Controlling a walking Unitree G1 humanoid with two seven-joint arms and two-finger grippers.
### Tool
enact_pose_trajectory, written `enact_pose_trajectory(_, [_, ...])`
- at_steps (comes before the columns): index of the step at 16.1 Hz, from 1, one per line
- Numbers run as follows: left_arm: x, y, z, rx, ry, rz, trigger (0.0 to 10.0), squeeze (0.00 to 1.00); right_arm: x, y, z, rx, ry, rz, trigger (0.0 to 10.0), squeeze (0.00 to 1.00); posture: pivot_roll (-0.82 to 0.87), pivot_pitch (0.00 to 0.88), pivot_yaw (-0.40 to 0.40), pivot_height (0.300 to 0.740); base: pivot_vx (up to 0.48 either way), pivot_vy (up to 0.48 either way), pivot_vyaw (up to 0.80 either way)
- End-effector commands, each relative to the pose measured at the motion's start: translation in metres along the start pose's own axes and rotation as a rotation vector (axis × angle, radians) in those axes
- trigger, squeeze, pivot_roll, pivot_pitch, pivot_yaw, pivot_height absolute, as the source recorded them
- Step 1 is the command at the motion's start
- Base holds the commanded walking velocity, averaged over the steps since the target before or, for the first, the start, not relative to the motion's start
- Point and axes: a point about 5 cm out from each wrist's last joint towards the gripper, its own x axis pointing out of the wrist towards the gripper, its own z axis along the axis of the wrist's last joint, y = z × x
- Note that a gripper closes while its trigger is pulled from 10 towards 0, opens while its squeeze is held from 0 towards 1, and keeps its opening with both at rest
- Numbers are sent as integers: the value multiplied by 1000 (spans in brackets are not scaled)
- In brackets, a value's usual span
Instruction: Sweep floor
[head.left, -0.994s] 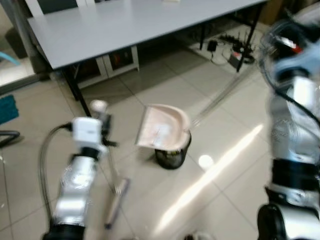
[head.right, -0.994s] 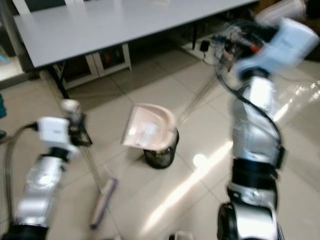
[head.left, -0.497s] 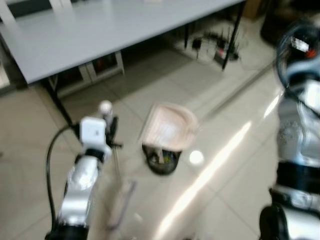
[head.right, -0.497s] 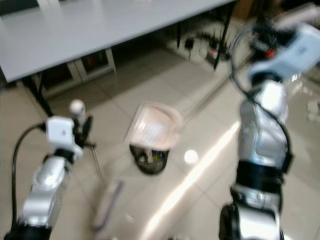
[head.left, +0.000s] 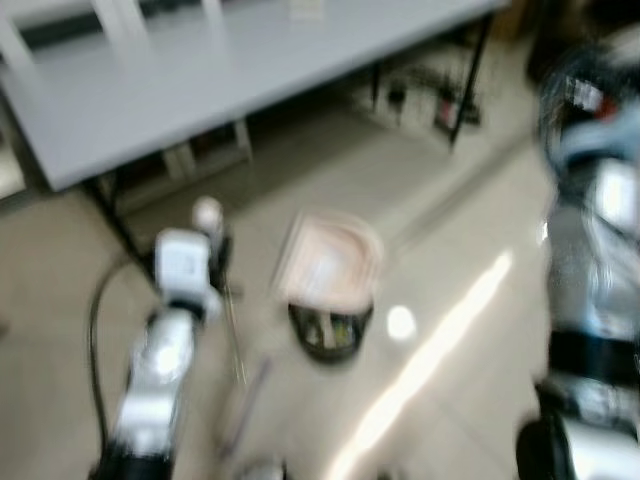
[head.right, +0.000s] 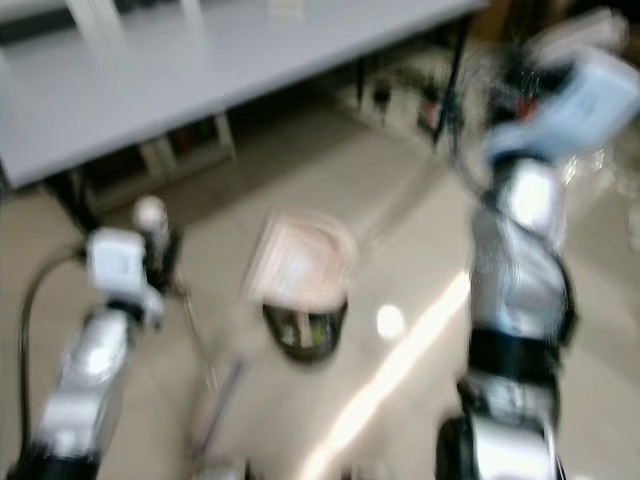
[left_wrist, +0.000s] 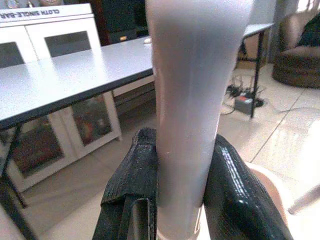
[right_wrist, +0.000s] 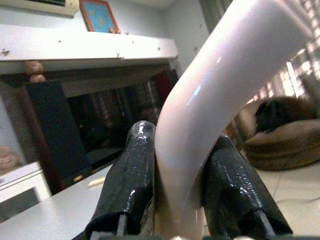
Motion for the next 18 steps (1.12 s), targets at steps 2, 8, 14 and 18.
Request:
enact_pose_trajectory(2, [2,8,9,27,-35,12,10000,0,3,14,14,34,-69,45,10000,0,-11,75,35,740,382,0,0])
enact_pose_trajectory(8, [3,8,9,27,-30,5,10000,0,0,4,16,1,-69,19,10000,0,-13,82,46,740,384,0,0])
enact_pose_trajectory(14, [3,10,5,-11,7,11,10000,0,1,-5,13,-33,-60,1,10000,0,-12,89,43,740,129,0,0])
enact_pose_trajectory(18, [3,9,6,-16,6,-10,10000,0,1,0,11,-60,-66,34,10000,0,-11,87,48,740,0,0,0])
